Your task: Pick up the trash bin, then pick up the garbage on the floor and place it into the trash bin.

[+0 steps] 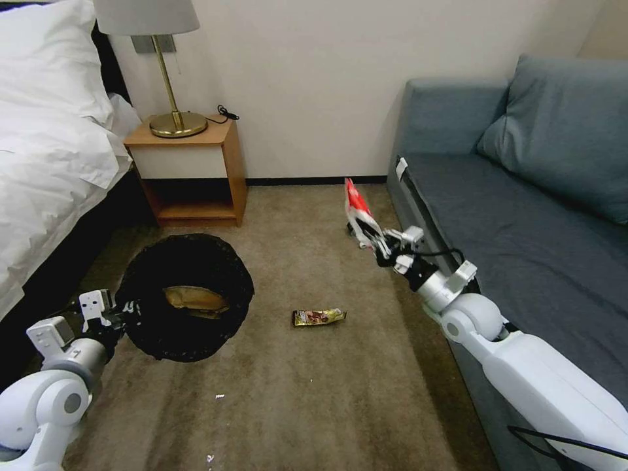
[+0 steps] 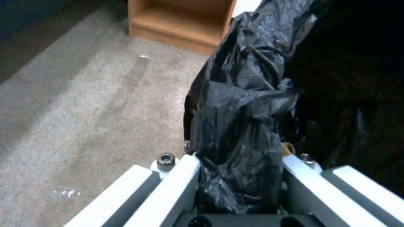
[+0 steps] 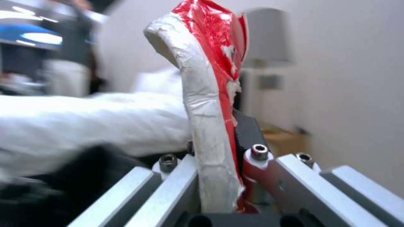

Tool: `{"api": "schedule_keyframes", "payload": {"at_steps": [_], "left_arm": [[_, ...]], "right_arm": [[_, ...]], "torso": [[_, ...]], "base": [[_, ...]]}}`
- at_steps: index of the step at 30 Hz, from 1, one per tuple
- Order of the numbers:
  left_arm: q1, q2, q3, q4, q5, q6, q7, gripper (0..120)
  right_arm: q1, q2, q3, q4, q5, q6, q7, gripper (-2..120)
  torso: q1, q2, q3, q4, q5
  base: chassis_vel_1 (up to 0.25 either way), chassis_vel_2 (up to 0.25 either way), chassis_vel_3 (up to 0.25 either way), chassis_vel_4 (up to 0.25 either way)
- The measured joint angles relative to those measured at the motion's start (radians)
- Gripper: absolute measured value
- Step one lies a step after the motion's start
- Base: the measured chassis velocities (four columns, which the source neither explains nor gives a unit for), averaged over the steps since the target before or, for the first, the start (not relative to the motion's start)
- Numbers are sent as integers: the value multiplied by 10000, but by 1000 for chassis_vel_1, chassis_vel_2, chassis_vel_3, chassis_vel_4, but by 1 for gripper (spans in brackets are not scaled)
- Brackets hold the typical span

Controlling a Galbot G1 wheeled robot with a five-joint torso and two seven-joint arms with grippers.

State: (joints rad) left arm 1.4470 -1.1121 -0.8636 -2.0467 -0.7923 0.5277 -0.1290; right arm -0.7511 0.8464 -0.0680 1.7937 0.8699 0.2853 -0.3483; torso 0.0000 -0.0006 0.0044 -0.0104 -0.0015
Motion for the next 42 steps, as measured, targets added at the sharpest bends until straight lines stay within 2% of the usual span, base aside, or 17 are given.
{"api": "schedule_keyframes", "payload": {"at_steps": [1,4,7,22,26,31,35,37,42], "left_arm": [[0,0,0,0,0,0,0,0],[25,9,140,-25,46,-2,-110,0],[35,23,181,-42,51,-3,-164,0],[-5,-25,538,-35,167,-28,-358,0],[-5,-19,570,-38,167,-28,-360,0],[16,-43,651,-58,206,-32,-363,0],[22,-51,656,-71,213,-35,-364,0],[53,-63,659,-172,215,-36,-377,0],[76,-63,660,-235,214,-36,-390,0]], "right_arm": [[0,0,0,0,0,0,0,0],[537,82,-988,533,25,-287,-825,0],[1030,290,-1731,398,-171,-338,-1057,0],[2785,1649,-4710,-579,-352,-477,-1372,0],[2954,1950,-5036,-1004,-437,-461,-1437,0],[3385,2744,-5601,-1853,-549,-412,-1456,0],[3482,2987,-5704,-2137,-642,-364,-1470,0],[3614,3432,-5835,-2887,-990,-228,-1502,0],[3617,3476,-5908,-3264,-1306,-159,-1532,0]], "torso": [[0,0,0,0,0],[1,1,0,0,1],[0,0,1,0,5],[0,0,1,-1,3],[0,0,1,-1,3],[1,0,1,2,2],[1,0,1,2,2],[0,0,1,1,3],[1,0,1,-2,4]], "base": [[0,0,0,0],[0,0,0,0],[0,0,0,0],[0,0,0,0],[0,0,0,0],[0,0,0,0],[0,0,0,0],[0,0,0,0],[0,0,0,0]]}}
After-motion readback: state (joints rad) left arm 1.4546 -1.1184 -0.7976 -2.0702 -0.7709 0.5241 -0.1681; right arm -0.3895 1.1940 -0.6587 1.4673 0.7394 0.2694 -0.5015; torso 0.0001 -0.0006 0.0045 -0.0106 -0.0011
